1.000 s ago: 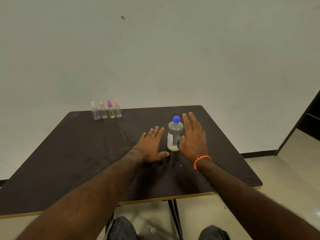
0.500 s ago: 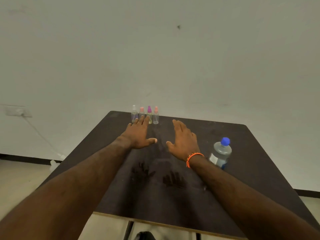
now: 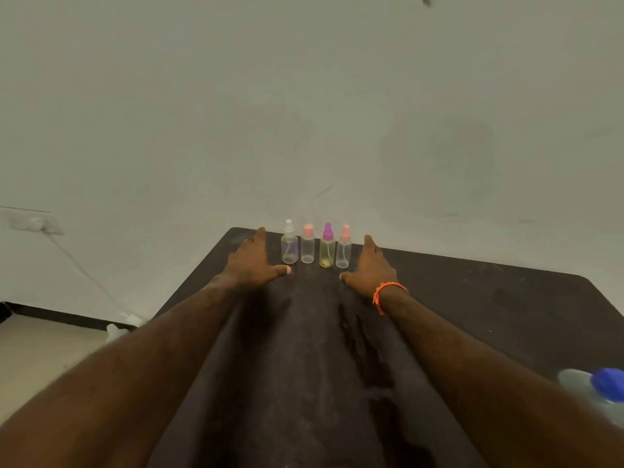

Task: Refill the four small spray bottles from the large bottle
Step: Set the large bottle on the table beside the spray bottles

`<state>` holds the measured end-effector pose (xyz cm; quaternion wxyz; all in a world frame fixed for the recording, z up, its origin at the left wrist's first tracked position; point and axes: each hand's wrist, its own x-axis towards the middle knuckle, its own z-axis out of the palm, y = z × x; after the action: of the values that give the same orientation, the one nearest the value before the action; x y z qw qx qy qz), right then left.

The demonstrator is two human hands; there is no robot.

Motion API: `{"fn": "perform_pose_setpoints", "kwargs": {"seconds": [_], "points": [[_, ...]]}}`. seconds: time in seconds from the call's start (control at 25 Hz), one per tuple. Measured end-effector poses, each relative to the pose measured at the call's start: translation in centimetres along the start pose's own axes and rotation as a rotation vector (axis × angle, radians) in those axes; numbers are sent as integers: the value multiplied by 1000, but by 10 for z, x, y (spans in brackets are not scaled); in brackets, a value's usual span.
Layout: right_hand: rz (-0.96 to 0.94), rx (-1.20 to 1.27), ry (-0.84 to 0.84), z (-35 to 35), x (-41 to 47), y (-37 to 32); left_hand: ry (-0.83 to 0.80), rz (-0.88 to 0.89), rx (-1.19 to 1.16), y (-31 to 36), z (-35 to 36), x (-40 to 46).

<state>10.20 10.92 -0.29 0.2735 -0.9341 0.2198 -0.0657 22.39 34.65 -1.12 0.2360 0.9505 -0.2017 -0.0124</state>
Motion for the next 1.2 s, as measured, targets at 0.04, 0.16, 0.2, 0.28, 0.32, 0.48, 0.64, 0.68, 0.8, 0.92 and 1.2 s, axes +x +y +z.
{"fn": "perform_pose_setpoints", "kwargs": {"seconds": [0.04, 0.16, 0.2, 0.28, 0.32, 0.48, 0.64, 0.68, 0.8, 0.92, 1.2], "points": [[8, 44, 4, 5, 14, 2, -8, -17, -3, -6, 9, 13], [-10, 152, -44, 20, 41, 4, -19, -7, -83, -12, 27, 41], [-32, 179, -50, 26, 46, 4, -19, 21, -143, -11, 31, 48], [-76, 245, -21, 37, 54, 4, -30, 77, -298, -3, 35, 58], [-102, 280, -7, 41, 56, 4, -45, 97, -386, -1, 35, 62], [-165, 418, -16, 44, 65, -2, -102, 140, -604, 8, 38, 71], [-206, 432, -55, 46, 65, -9, -201, 165, -668, 17, 39, 63], [-208, 435, -69, 46, 63, -9, -190, 159, -683, 17, 38, 61], [-235, 405, -116, 41, 53, -9, -191, 145, -681, 11, 31, 52], [-264, 356, -141, 35, 33, -7, -238, 161, -662, 12, 25, 30], [-251, 314, -189, 23, -38, 2, -282, 100, -610, 15, 13, -51]]}}
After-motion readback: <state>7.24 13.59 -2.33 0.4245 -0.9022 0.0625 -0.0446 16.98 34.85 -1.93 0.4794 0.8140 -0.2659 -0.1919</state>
